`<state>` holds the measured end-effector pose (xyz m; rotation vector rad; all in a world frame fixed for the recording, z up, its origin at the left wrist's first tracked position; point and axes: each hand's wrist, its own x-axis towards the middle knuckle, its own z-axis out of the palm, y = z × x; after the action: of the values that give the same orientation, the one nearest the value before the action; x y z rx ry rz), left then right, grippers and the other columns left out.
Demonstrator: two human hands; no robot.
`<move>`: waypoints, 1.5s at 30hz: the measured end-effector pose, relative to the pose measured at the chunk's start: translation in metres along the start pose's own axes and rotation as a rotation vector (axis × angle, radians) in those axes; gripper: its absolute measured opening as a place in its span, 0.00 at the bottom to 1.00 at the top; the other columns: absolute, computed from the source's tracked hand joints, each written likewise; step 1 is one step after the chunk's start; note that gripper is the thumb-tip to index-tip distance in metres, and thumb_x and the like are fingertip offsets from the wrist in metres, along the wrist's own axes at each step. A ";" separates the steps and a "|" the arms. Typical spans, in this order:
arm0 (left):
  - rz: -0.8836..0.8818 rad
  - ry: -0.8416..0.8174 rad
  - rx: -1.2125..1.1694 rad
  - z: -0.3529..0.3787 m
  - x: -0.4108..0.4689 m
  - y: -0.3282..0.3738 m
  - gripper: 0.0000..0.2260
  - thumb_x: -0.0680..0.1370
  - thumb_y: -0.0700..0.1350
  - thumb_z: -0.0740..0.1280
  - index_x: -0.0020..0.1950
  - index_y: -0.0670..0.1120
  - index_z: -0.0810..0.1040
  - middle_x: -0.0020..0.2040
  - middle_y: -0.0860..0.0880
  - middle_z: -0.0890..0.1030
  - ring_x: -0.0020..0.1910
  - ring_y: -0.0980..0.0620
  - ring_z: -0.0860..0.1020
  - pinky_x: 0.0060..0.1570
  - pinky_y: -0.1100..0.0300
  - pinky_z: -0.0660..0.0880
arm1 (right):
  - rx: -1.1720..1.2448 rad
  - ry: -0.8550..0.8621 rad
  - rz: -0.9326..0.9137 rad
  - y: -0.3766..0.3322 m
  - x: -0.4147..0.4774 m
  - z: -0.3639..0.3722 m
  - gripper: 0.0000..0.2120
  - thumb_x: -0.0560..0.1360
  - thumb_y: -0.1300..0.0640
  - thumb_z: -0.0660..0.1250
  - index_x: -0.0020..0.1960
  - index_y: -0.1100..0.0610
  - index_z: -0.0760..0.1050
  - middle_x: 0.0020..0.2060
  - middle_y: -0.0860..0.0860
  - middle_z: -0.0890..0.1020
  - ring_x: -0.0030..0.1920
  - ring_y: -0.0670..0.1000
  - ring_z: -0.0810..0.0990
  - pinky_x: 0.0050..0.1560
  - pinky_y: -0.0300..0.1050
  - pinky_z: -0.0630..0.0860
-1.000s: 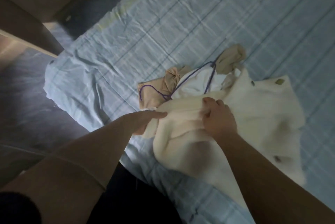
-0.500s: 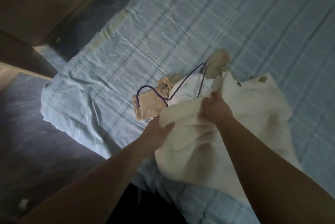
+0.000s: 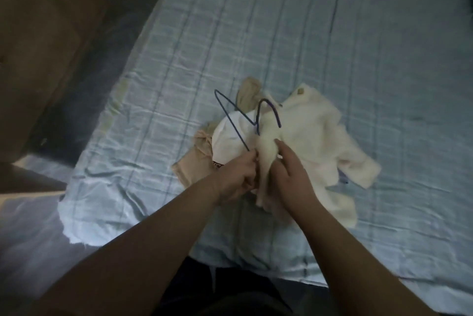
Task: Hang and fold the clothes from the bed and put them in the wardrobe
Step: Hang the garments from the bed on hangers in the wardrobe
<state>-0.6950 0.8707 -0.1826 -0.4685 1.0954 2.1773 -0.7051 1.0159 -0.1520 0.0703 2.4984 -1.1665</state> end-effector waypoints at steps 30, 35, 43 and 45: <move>0.254 0.282 1.669 0.179 0.082 0.073 0.05 0.75 0.45 0.64 0.47 0.54 0.77 0.52 0.51 0.82 0.50 0.48 0.79 0.51 0.54 0.76 | -0.284 0.498 -0.034 0.096 -0.084 -0.343 0.20 0.73 0.53 0.65 0.58 0.31 0.68 0.40 0.36 0.78 0.41 0.41 0.76 0.39 0.40 0.69; 0.184 0.269 1.806 0.227 0.123 0.051 0.43 0.73 0.59 0.71 0.80 0.48 0.53 0.78 0.41 0.59 0.75 0.39 0.62 0.66 0.51 0.65 | -0.282 0.582 -0.143 0.092 -0.101 -0.459 0.18 0.67 0.48 0.63 0.55 0.33 0.72 0.39 0.35 0.80 0.39 0.38 0.78 0.40 0.40 0.71; 0.739 -0.104 1.700 0.397 0.213 0.017 0.45 0.69 0.61 0.75 0.80 0.54 0.56 0.80 0.47 0.59 0.78 0.48 0.56 0.74 0.53 0.59 | -0.251 0.571 -0.265 0.093 -0.141 -0.558 0.18 0.65 0.56 0.65 0.50 0.37 0.75 0.41 0.38 0.82 0.41 0.33 0.77 0.43 0.27 0.70; 0.746 -0.123 1.721 0.434 0.232 0.008 0.29 0.71 0.58 0.73 0.70 0.57 0.70 0.69 0.50 0.74 0.70 0.47 0.70 0.65 0.51 0.70 | -0.251 0.587 -0.261 0.099 -0.153 -0.573 0.19 0.65 0.57 0.65 0.51 0.38 0.76 0.41 0.39 0.82 0.42 0.34 0.78 0.44 0.29 0.71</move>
<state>-0.8806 1.3087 -0.0546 0.9329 2.6932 0.8805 -0.7254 1.5267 0.1645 0.0206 3.2382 -1.0222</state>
